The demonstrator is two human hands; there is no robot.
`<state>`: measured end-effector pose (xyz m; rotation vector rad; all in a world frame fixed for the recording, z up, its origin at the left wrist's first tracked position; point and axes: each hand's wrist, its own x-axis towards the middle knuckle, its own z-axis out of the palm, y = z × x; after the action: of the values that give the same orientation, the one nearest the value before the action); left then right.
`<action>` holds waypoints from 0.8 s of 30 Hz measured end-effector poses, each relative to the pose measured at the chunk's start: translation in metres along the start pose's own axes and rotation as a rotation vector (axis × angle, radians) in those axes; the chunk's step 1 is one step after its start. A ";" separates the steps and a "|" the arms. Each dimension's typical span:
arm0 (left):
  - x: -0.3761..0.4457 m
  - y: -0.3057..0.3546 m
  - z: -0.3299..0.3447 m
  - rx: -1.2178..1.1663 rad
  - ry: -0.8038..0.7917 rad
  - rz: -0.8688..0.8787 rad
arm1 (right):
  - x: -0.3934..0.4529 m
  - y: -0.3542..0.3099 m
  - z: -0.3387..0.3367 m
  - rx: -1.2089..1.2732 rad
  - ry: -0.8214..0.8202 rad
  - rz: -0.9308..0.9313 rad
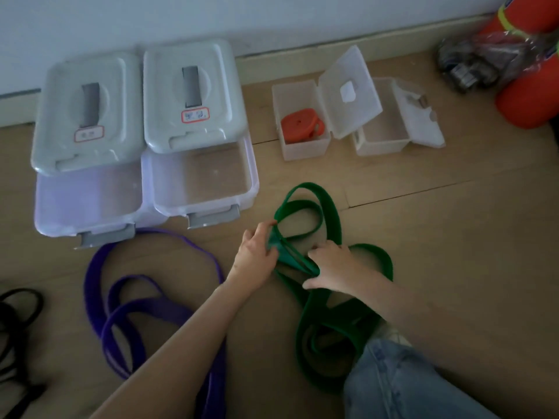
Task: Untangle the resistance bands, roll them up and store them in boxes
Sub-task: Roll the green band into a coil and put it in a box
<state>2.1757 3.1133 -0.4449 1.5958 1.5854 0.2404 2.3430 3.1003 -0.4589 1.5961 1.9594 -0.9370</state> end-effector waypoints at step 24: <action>-0.171 0.127 -0.163 -0.723 -0.293 0.532 | -0.289 -0.137 -0.206 0.444 0.760 -0.219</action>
<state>2.1301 3.0504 -0.1883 1.3455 0.6945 0.7342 2.2940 3.0450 -0.0855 2.2658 2.6000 -0.9875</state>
